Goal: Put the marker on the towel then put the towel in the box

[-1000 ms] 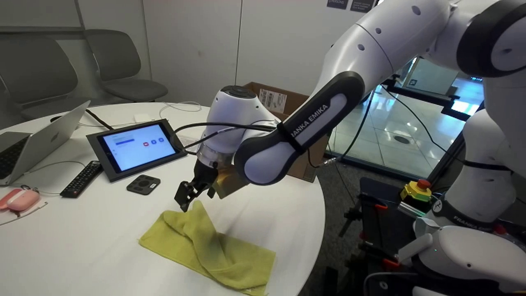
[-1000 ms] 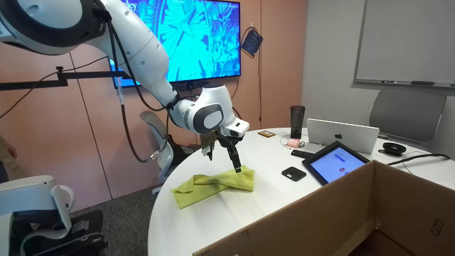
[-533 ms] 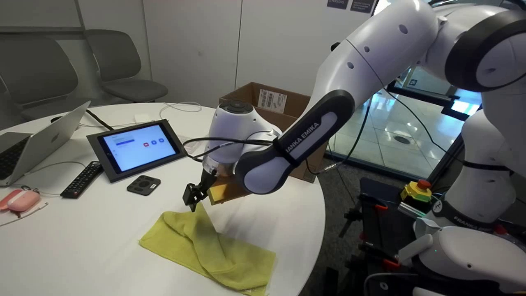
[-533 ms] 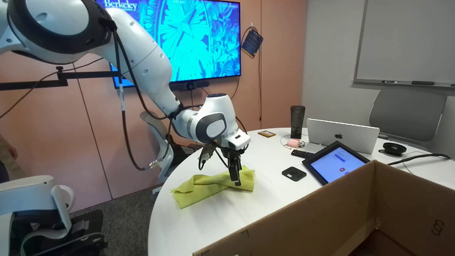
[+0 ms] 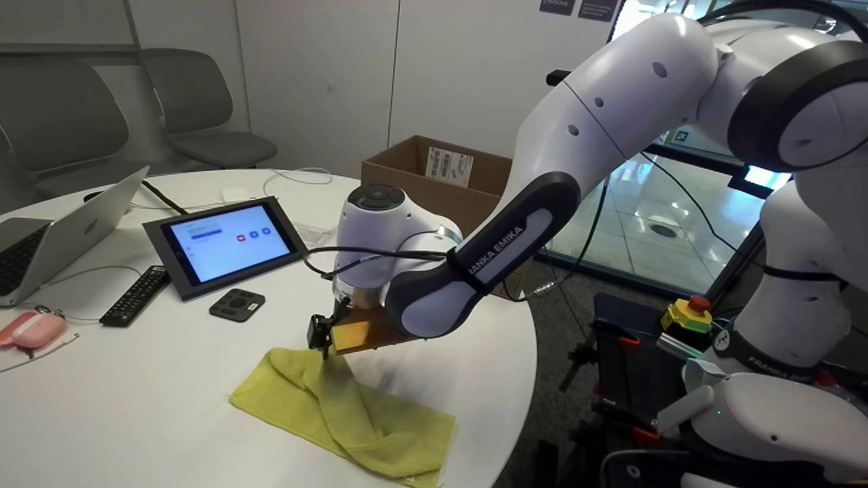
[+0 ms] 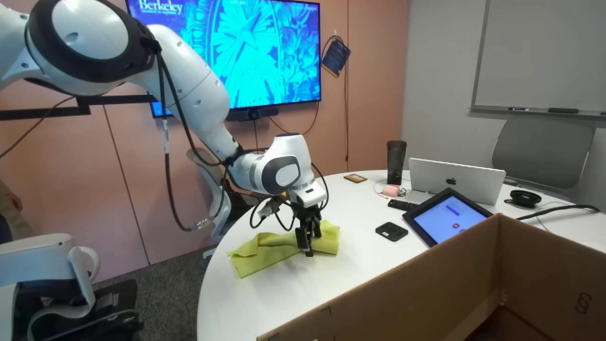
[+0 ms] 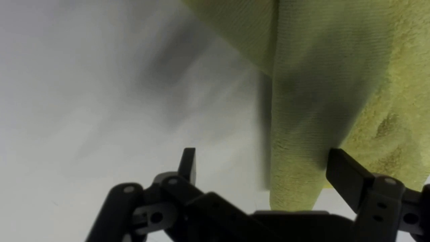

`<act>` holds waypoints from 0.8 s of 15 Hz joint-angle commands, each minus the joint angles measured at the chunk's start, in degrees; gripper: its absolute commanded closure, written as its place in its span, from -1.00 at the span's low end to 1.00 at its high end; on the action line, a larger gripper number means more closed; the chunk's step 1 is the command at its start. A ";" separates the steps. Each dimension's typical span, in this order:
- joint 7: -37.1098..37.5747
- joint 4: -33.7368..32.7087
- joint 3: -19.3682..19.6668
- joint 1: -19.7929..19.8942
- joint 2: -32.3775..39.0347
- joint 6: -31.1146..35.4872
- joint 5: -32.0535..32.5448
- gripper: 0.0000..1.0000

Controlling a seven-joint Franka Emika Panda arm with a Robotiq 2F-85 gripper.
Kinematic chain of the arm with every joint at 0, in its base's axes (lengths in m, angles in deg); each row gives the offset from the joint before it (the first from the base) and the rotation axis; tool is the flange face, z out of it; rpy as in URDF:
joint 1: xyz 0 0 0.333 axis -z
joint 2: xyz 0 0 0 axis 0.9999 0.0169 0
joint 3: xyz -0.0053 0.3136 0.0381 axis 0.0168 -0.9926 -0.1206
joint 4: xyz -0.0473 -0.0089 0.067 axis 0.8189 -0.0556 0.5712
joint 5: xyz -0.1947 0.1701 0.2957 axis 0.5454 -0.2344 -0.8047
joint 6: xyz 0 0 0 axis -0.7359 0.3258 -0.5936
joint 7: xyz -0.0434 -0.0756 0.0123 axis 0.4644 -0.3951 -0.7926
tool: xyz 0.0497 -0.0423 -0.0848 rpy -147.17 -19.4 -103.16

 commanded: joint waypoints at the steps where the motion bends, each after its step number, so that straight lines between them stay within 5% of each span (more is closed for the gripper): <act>1: 5.63 -3.19 1.25 -0.41 2.05 -2.99 2.75 -1.00; 9: 9.07 -6.22 0.05 1.36 4.30 -8.09 4.79 -1.00; 12: 9.29 -7.02 -0.30 1.66 4.69 -9.08 5.31 -0.41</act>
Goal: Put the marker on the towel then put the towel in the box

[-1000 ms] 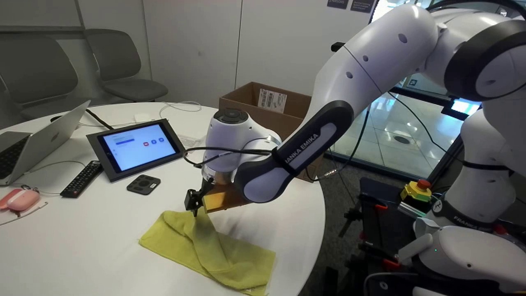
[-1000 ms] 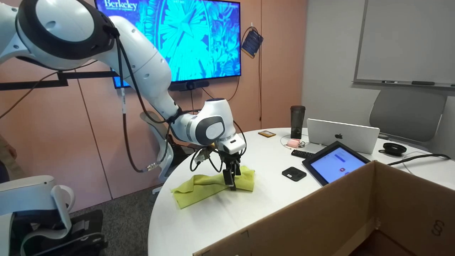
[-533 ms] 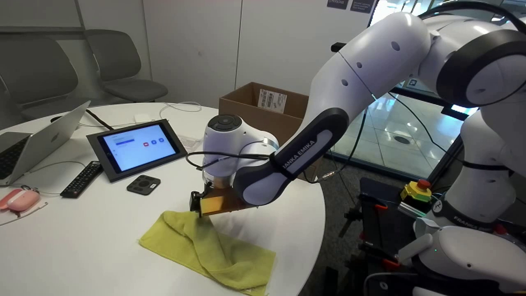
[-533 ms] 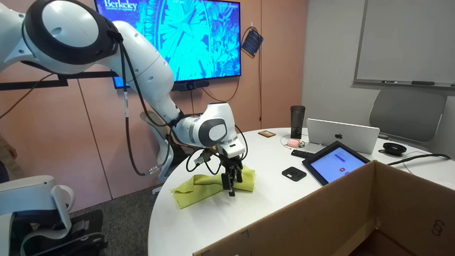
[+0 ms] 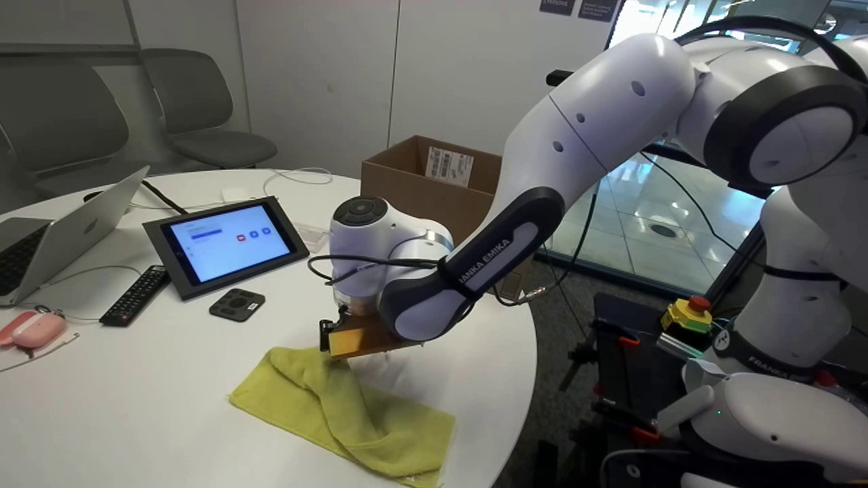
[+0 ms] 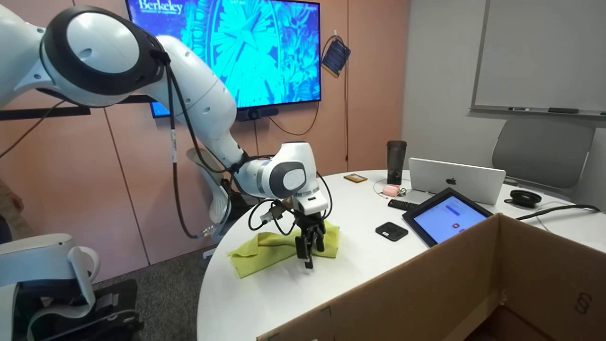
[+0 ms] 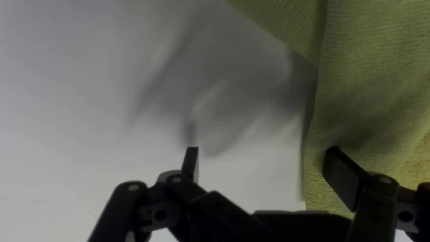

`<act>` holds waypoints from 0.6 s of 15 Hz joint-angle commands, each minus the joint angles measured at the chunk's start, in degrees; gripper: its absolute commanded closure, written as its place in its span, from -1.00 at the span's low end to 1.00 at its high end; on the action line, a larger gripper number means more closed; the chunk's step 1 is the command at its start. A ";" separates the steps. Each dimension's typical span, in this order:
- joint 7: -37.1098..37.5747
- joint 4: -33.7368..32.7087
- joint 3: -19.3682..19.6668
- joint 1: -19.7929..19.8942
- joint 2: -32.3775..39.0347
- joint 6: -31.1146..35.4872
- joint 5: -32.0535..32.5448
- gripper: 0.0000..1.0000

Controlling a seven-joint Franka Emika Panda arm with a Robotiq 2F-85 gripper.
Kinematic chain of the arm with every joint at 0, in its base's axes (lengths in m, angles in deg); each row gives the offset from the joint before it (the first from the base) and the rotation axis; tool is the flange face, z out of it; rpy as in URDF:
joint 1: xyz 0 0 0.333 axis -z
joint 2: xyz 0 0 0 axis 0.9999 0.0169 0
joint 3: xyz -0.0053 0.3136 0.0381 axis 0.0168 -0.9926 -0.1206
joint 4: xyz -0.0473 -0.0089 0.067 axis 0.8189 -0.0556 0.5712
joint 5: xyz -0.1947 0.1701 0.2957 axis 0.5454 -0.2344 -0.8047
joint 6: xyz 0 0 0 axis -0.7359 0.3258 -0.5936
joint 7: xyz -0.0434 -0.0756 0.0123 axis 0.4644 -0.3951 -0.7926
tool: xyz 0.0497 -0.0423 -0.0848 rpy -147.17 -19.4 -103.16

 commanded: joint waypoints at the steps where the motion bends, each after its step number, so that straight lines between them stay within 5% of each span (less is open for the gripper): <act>1: 1.79 -3.18 -0.79 0.91 1.23 -2.28 2.26 -0.40; 9: 1.30 -4.09 -1.77 1.43 1.14 -1.95 2.72 0.89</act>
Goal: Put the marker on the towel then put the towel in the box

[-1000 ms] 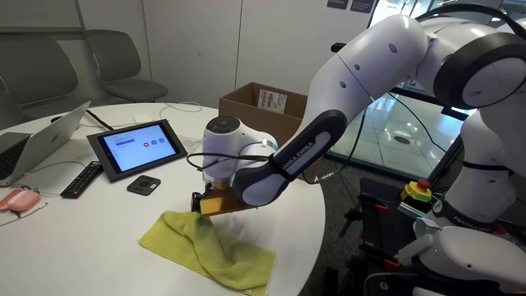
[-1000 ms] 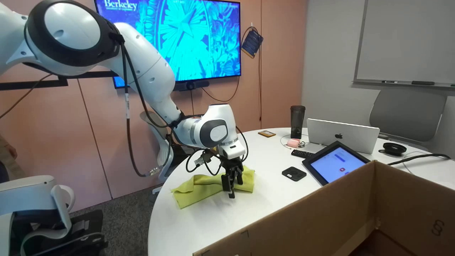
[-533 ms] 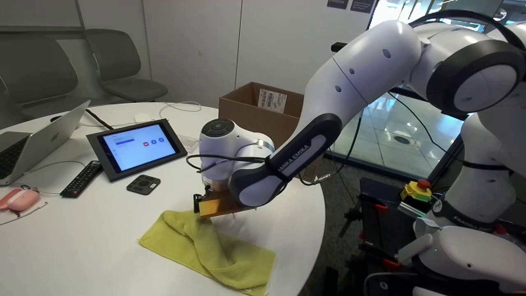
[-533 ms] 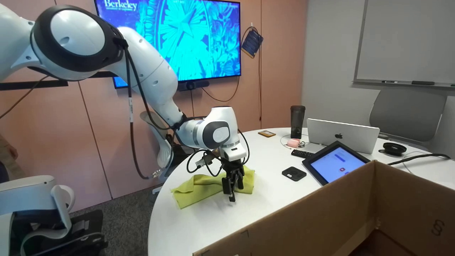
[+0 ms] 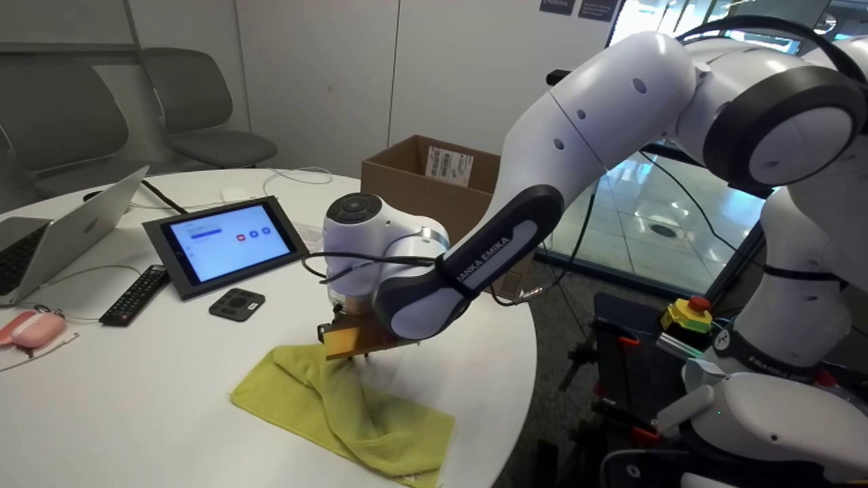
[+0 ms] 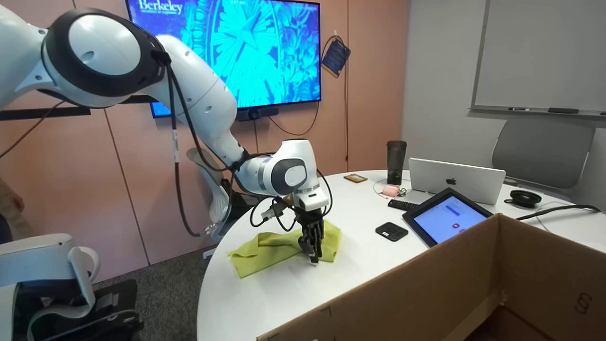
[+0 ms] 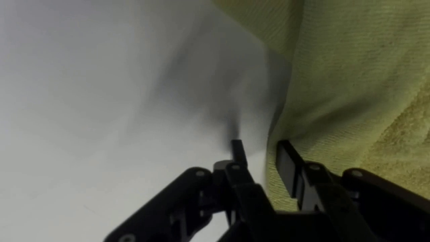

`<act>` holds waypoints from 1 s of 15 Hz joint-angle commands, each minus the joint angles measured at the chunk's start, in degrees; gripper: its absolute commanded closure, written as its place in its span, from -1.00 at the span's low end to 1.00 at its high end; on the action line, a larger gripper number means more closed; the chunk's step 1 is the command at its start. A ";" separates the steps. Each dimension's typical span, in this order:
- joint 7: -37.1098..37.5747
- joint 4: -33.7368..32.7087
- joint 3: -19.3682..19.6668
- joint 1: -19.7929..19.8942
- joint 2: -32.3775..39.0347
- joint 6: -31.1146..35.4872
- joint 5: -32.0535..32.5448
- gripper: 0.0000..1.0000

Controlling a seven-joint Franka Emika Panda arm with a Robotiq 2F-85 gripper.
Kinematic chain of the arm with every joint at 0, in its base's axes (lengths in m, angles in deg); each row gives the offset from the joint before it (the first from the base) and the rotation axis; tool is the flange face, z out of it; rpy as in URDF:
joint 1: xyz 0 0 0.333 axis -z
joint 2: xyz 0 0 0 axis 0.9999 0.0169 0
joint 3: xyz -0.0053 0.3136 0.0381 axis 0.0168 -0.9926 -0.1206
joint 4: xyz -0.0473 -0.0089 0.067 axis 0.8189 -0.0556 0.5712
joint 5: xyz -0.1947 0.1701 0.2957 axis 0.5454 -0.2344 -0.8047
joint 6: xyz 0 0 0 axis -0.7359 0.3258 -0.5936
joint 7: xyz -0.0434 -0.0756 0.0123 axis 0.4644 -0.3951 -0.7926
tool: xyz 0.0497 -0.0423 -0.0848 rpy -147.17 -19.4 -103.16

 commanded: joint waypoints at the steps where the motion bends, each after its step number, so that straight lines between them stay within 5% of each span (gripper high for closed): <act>1: 1.04 -2.69 -1.37 1.37 1.02 -0.15 1.50 0.99; 10: -0.44 -6.64 -4.51 4.54 3.75 0.55 0.04 0.92; 11: -0.56 -7.17 -4.78 4.88 3.88 0.50 -0.09 0.46; 13: -1.01 -7.52 -5.36 5.73 3.47 0.94 -0.41 0.45; 15: -1.40 -7.65 -5.63 6.14 3.02 1.29 -0.27 0.17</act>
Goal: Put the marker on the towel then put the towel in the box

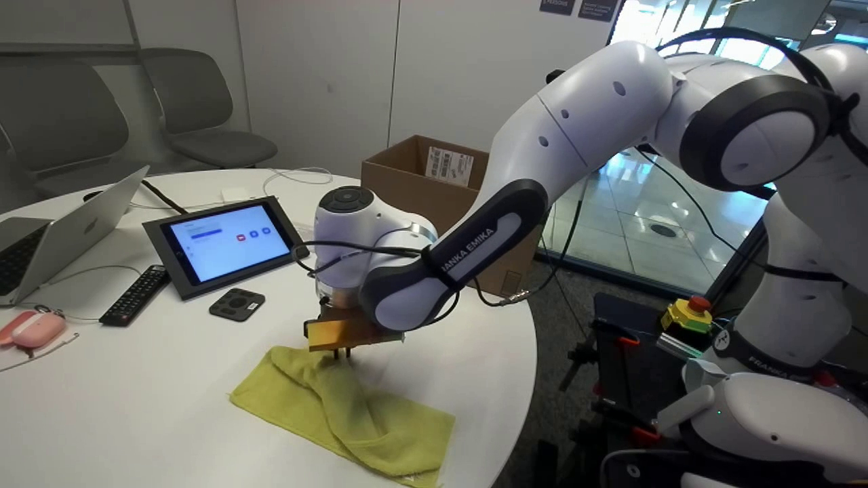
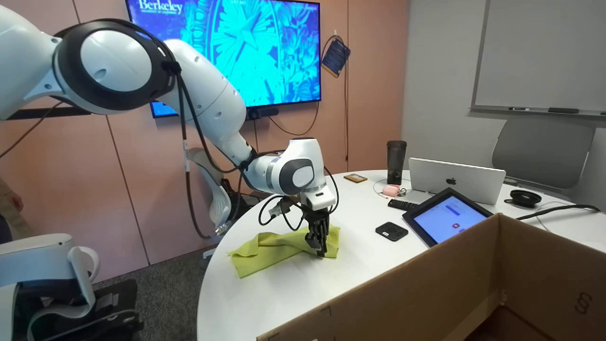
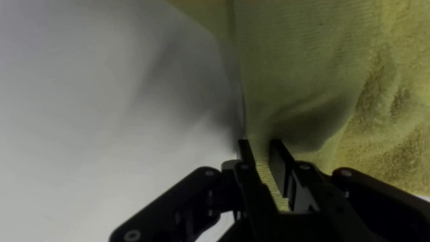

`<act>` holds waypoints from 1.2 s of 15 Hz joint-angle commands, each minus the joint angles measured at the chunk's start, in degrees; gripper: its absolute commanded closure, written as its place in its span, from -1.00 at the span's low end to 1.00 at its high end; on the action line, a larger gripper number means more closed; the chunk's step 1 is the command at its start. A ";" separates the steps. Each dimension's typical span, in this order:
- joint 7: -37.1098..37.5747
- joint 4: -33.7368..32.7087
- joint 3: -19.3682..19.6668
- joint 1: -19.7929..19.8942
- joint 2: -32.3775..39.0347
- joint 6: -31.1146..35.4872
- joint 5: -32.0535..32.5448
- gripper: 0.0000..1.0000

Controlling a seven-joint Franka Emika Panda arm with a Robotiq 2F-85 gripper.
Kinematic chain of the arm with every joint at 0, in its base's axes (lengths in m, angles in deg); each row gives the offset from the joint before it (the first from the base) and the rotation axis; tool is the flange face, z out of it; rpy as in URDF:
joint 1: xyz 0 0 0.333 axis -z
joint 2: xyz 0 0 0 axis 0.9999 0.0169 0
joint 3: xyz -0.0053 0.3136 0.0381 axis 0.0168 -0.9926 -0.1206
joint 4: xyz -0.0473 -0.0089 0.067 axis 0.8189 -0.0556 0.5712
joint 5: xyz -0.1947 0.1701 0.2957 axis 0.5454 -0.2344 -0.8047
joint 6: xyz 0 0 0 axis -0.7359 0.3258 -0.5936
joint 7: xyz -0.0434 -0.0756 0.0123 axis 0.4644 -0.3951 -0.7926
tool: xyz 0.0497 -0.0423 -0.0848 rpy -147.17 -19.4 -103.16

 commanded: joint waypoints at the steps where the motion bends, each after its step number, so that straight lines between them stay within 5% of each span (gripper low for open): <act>1: -1.54 -2.56 -1.33 1.71 0.48 0.84 -0.23 -0.02; 8: -2.79 -5.82 -2.74 2.86 1.94 0.17 -0.73 -1.00; 17: -3.76 -9.64 -3.03 3.34 5.70 -1.75 -1.17 -0.96; 18: -3.86 -9.94 -3.03 3.42 5.97 -1.80 -1.23 -0.49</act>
